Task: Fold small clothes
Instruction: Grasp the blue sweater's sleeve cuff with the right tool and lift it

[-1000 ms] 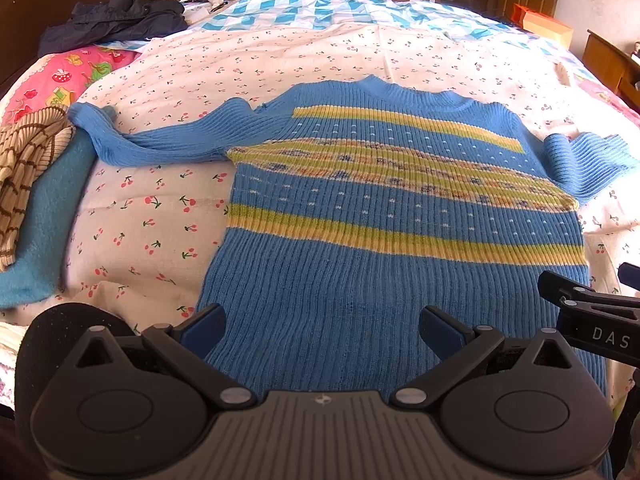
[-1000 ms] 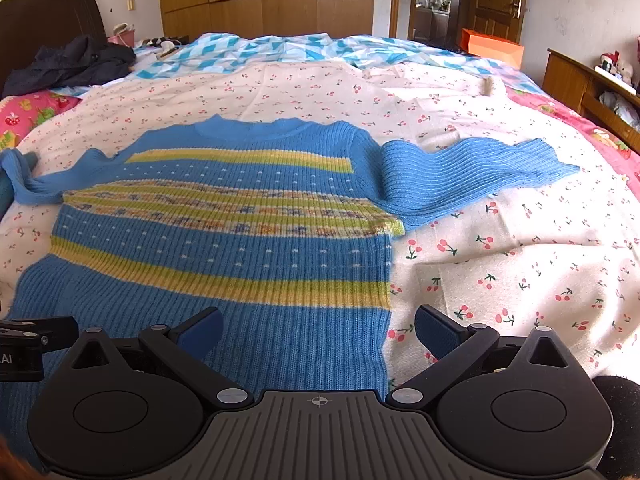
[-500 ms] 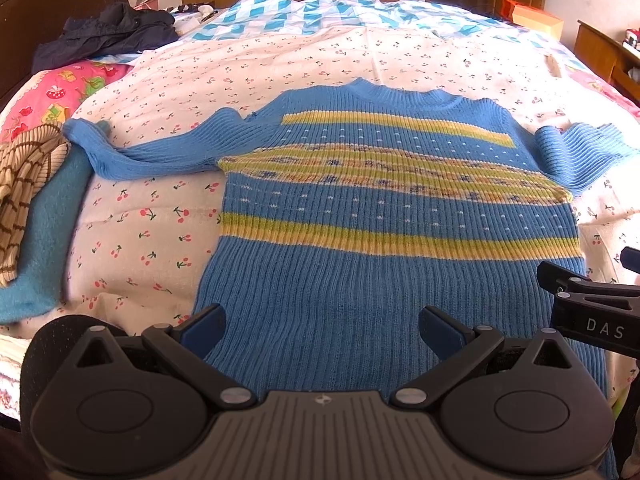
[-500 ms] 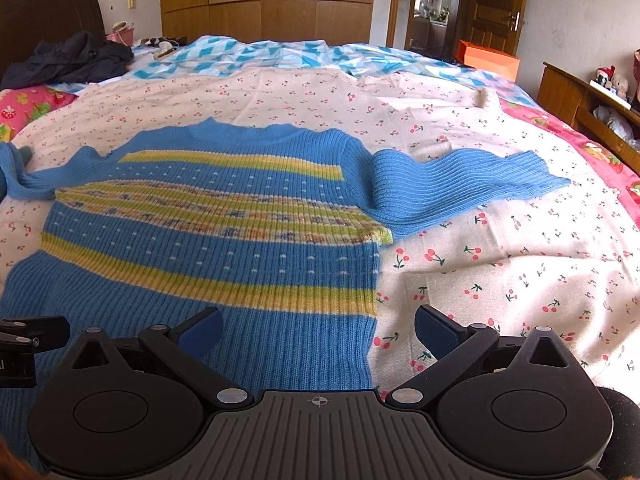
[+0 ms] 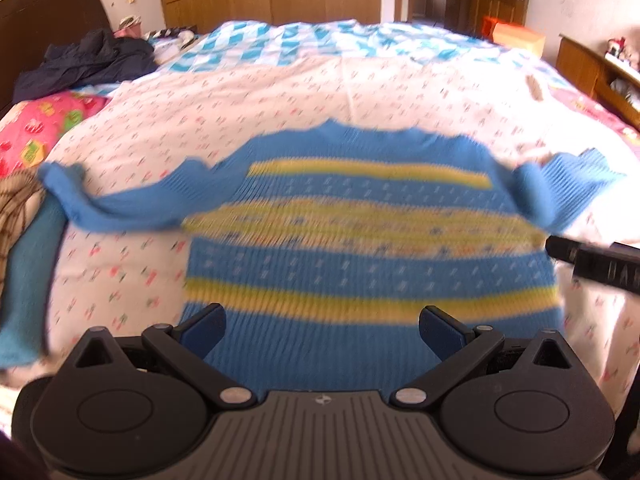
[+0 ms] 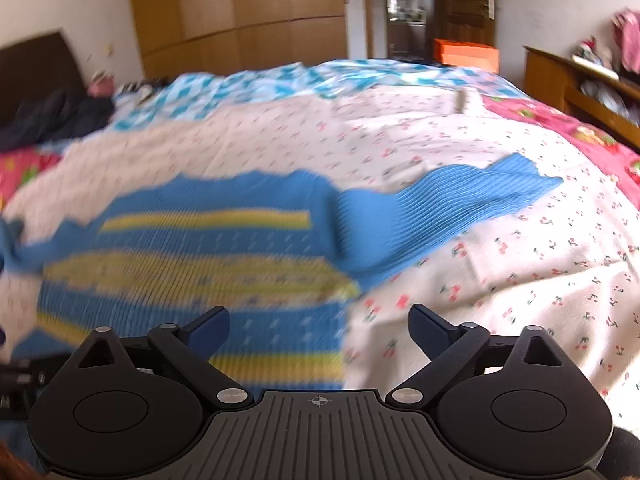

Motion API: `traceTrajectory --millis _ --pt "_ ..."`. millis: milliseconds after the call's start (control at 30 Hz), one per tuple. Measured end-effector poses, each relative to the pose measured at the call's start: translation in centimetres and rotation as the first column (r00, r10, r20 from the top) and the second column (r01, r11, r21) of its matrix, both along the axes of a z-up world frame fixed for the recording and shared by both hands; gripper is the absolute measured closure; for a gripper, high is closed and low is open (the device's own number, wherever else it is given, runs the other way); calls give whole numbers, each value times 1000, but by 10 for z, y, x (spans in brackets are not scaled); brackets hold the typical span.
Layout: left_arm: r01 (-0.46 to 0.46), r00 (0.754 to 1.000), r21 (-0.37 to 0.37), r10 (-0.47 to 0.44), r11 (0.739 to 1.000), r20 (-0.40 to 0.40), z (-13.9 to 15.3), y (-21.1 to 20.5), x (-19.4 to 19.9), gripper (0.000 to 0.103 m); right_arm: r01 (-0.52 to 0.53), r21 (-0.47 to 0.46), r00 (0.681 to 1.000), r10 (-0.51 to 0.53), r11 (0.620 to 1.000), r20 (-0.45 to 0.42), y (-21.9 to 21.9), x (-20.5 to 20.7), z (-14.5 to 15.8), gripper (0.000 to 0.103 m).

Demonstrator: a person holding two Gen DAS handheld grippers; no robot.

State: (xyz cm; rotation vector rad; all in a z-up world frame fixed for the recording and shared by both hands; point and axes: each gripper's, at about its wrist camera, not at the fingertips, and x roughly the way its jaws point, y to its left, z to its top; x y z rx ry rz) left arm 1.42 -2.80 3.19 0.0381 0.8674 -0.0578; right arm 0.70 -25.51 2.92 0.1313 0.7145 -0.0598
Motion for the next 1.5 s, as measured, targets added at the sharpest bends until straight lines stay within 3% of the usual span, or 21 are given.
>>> traceTrajectory --millis 133,267,433,633,800,833,900,967,1067,1267,1500 --pt "53 998 4 -53 999 41 8 -24 20 0 113 125 993 -117 986 27 -55 27 5 21" --pt "124 990 6 -124 992 60 10 -55 45 0 242 255 966 -256 936 23 -115 47 -3 30" --pt "203 977 4 -203 979 61 8 -100 72 0 372 378 917 -399 848 -5 -193 71 -24 43" --pt "257 966 -24 -256 966 46 0 -139 96 0 451 546 852 -522 706 -29 -265 90 -55 54" --pt "280 960 -34 -280 959 23 -7 -149 98 0 441 614 838 -546 655 -20 -286 108 -69 55" --pt "282 959 -35 -282 959 19 -7 -149 97 0 440 621 837 -548 649 -20 -287 110 -70 55" --pt "283 959 -36 -282 959 13 -8 -147 96 0 436 622 838 -546 650 -17 -287 115 -71 66" --pt "277 961 -40 -277 960 11 -8 -142 95 0 432 636 845 -534 640 -36 -284 116 -68 87" --pt "256 967 -46 -256 965 22 -5 -126 92 0 382 678 865 -501 628 -22 -273 110 -54 92" --pt "163 985 -60 -160 985 57 3 -68 78 0 169 730 933 -346 662 97 -209 114 14 94" --pt "-6 996 -82 13 997 86 0 31 55 0 -75 687 979 -77 723 188 -66 141 77 94"
